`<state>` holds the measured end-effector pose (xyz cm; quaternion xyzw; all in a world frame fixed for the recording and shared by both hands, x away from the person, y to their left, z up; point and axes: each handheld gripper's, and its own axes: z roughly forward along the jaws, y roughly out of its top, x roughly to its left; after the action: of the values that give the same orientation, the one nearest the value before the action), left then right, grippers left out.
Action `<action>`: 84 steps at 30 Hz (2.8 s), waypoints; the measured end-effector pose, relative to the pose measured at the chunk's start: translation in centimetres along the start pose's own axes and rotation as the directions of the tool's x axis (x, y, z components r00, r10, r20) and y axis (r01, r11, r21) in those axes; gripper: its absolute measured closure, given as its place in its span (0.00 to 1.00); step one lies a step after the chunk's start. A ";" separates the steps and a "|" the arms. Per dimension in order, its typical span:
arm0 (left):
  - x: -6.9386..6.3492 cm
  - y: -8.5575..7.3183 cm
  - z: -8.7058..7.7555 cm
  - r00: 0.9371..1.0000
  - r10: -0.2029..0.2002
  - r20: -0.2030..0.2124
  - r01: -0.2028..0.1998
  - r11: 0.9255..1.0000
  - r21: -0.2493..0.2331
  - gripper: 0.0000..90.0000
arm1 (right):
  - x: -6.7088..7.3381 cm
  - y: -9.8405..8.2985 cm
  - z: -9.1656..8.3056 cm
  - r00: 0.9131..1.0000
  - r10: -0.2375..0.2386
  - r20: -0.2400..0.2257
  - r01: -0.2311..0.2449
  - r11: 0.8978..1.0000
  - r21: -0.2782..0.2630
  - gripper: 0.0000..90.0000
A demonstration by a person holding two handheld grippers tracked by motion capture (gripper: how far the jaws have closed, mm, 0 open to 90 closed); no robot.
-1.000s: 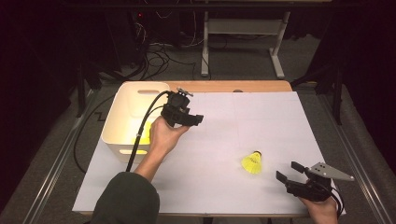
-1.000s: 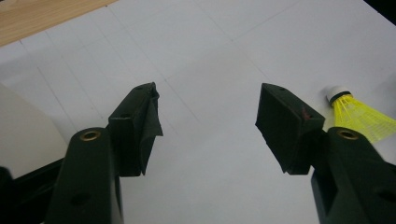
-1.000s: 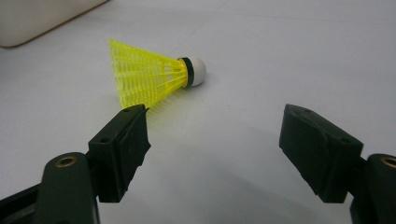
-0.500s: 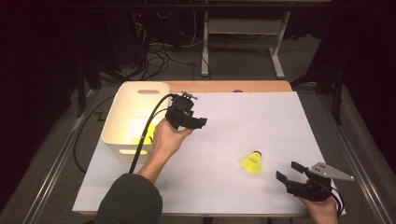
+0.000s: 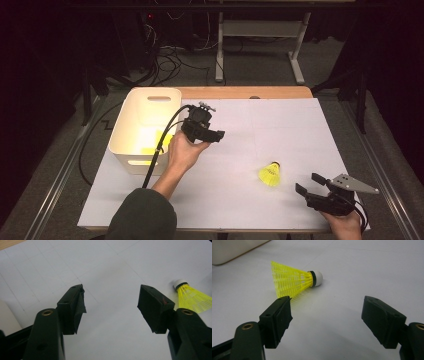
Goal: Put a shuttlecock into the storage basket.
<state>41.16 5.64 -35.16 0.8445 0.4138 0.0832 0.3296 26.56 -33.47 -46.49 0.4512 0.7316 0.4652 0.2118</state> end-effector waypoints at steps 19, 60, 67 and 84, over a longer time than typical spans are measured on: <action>-0.9 -0.7 1.5 1.000 0.011 0.008 -0.011 1.000 0.020 0.43 | 0.0 0.0 0.0 1.000 -0.001 -0.001 0.001 1.000 -0.002 0.27; -1.1 -3.0 2.2 1.000 -0.001 0.015 0.000 0.999 0.042 0.42 | -0.2 0.0 0.0 1.000 0.014 0.012 -0.014 1.000 -0.002 0.27; -1.2 -3.6 2.4 1.000 0.015 0.012 -0.016 0.998 0.057 0.42 | -0.2 0.0 0.0 1.000 0.015 0.016 -0.015 1.000 -0.002 0.27; -1.0 -5.4 3.7 0.998 -0.001 0.055 -0.002 0.998 0.058 0.42 | 0.0 0.2 0.1 1.000 -0.004 0.015 0.004 1.000 0.011 0.27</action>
<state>38.54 5.43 -41.20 0.8559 0.4065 0.0479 0.3160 26.69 -33.37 -46.36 0.4544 0.7335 0.4571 0.2158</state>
